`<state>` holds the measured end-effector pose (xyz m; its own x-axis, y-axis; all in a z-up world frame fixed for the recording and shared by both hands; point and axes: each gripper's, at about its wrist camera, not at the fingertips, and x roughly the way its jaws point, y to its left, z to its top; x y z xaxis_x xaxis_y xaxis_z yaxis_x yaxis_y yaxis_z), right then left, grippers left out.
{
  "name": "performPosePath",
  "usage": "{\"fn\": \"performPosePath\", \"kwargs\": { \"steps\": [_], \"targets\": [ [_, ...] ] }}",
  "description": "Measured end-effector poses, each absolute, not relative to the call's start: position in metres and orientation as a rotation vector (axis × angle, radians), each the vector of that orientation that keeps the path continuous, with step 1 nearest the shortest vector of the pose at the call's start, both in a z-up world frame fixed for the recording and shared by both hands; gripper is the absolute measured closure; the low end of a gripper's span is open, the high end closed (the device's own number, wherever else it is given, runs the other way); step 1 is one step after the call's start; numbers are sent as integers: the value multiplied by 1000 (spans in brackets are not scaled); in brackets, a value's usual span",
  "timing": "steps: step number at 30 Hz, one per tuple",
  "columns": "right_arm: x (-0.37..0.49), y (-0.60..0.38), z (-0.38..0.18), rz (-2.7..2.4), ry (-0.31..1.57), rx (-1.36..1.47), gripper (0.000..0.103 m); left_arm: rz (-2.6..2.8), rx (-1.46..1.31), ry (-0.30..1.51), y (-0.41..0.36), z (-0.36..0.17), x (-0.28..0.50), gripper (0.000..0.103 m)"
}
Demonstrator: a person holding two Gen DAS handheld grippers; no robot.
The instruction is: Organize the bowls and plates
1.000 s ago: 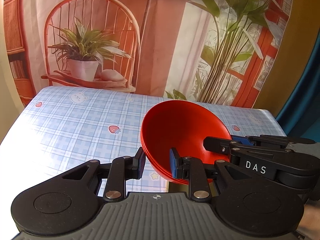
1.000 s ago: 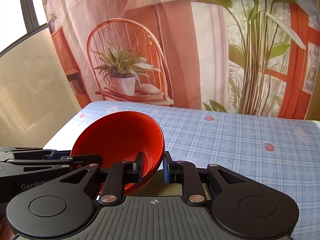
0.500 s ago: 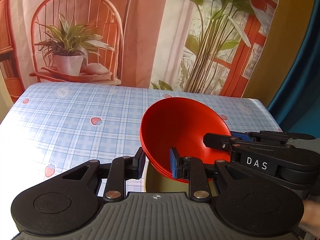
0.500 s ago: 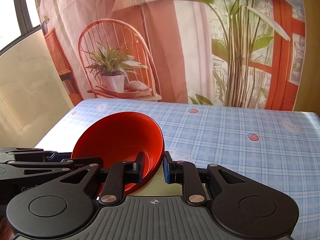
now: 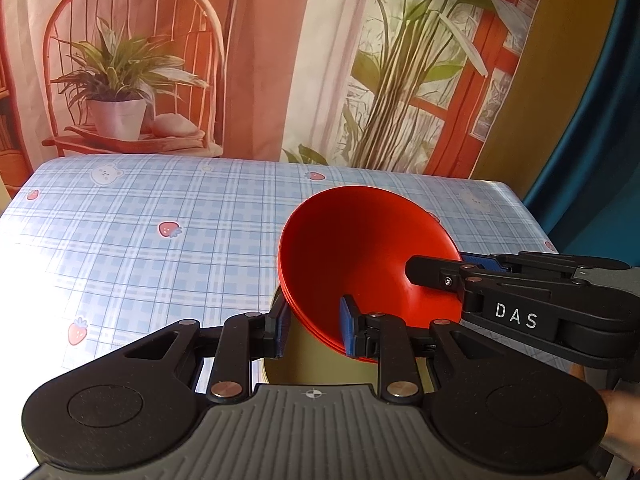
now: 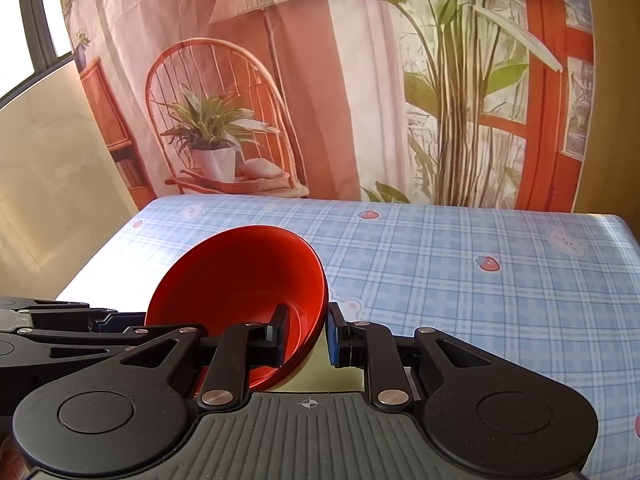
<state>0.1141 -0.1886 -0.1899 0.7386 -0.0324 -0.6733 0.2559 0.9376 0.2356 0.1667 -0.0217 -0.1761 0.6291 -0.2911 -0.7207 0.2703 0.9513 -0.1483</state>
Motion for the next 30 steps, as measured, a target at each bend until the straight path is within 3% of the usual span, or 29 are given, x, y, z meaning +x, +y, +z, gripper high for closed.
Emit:
{"fn": "performPosePath", "kwargs": {
  "steps": [30],
  "targets": [
    [112, -192, -219, -184, 801, 349, 85, -350, -15, 932, -29, -211, 172, 76]
  ]
}}
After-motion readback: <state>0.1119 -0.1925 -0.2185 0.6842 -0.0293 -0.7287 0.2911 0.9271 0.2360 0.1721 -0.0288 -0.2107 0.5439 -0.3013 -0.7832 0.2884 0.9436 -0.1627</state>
